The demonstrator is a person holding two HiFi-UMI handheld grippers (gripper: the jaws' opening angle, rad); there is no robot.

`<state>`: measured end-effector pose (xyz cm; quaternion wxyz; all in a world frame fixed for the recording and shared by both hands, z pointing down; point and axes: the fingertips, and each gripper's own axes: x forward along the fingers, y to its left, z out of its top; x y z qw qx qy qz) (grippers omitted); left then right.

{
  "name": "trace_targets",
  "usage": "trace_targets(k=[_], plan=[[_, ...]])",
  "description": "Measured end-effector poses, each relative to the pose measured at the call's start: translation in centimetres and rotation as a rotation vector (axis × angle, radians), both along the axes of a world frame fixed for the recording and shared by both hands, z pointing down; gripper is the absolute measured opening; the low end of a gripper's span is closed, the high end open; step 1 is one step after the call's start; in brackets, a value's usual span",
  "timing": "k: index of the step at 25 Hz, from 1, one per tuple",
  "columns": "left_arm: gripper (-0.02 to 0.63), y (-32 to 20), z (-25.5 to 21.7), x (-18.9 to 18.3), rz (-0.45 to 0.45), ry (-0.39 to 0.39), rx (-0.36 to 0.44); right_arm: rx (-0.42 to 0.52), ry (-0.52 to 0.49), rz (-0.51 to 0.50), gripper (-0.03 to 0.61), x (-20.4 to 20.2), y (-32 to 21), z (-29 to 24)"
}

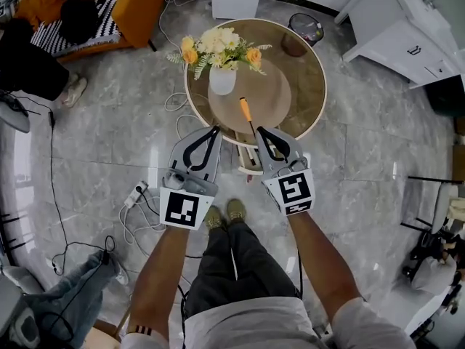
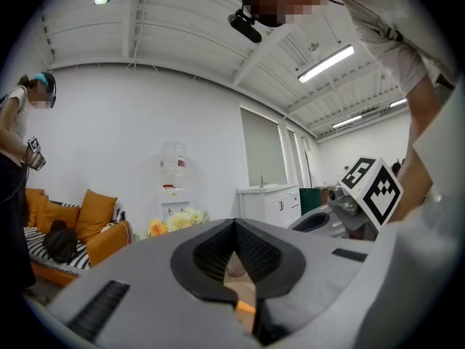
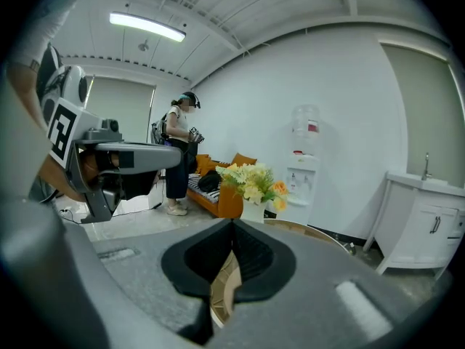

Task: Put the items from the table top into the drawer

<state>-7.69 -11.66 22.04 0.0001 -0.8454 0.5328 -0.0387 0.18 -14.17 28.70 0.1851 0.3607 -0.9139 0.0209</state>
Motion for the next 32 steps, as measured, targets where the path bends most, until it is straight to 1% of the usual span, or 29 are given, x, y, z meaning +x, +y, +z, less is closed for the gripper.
trace_targets(k=[7,11,17,25,29,32], plan=[[0.0,-2.3,4.4,-0.5,0.025,0.023,-0.037,-0.045,0.02,0.041,0.003,-0.5,-2.4,4.6],[0.0,-3.3,6.8,-0.5,0.043,0.027,-0.056,-0.073,0.043,0.05,0.022,-0.8,-3.2,7.7],[0.0,-4.4,10.0,-0.4,0.077,0.017,-0.072,-0.131,0.083,0.071,0.072,-1.0,-4.3,12.5],[0.0,-5.2,13.1,-0.2,0.103,0.009,-0.088,-0.189,0.135,0.125,0.106,-0.3,-5.7,17.7],[0.0,-5.6,14.0,-0.4,0.098,0.024,-0.099,-0.238,0.18,0.137,0.12,-0.2,-6.8,20.8],[0.0,-5.8,14.5,-0.5,0.103,0.02,-0.097,-0.282,0.208,0.149,0.124,-0.1,-7.6,22.9]])
